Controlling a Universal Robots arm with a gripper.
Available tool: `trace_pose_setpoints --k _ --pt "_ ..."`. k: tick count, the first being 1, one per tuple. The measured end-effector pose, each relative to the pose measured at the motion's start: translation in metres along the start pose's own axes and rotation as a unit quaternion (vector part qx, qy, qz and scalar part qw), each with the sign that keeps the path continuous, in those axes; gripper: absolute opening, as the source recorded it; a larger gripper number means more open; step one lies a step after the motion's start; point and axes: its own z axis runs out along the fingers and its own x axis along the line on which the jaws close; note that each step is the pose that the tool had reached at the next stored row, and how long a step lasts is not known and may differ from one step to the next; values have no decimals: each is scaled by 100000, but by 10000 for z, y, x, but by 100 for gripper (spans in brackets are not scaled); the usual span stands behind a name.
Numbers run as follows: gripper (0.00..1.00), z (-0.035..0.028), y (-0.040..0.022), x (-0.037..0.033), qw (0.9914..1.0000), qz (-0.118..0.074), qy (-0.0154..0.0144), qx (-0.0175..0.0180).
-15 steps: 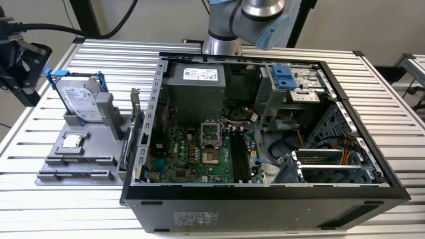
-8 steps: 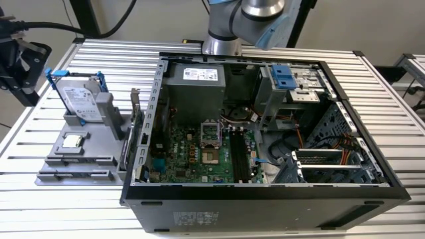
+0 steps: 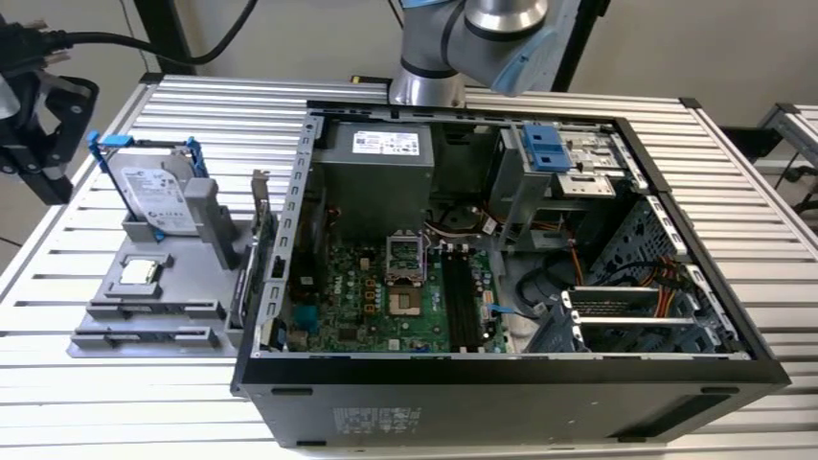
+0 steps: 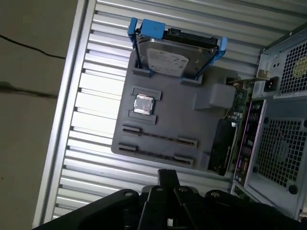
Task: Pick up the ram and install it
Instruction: 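Pick up the ram and move it above insertion slot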
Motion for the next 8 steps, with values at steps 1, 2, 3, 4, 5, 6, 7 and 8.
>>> trace_pose_setpoints --k 1,2,3,4,5,6,7,8 --pt "0 0 0 0 99996 -902 45 -9" --pt "0 0 0 0 99984 -1793 87 -19" --pt "0 0 0 0 99964 -2695 128 -34" --pt "0 0 0 0 99934 -3624 173 -44" --pt "0 0 0 0 99897 -4543 220 -54" --pt "0 0 0 0 99850 -5472 262 -65" --pt "0 0 0 0 99797 -6362 310 -74" --pt "0 0 0 0 99735 -7262 353 -84"
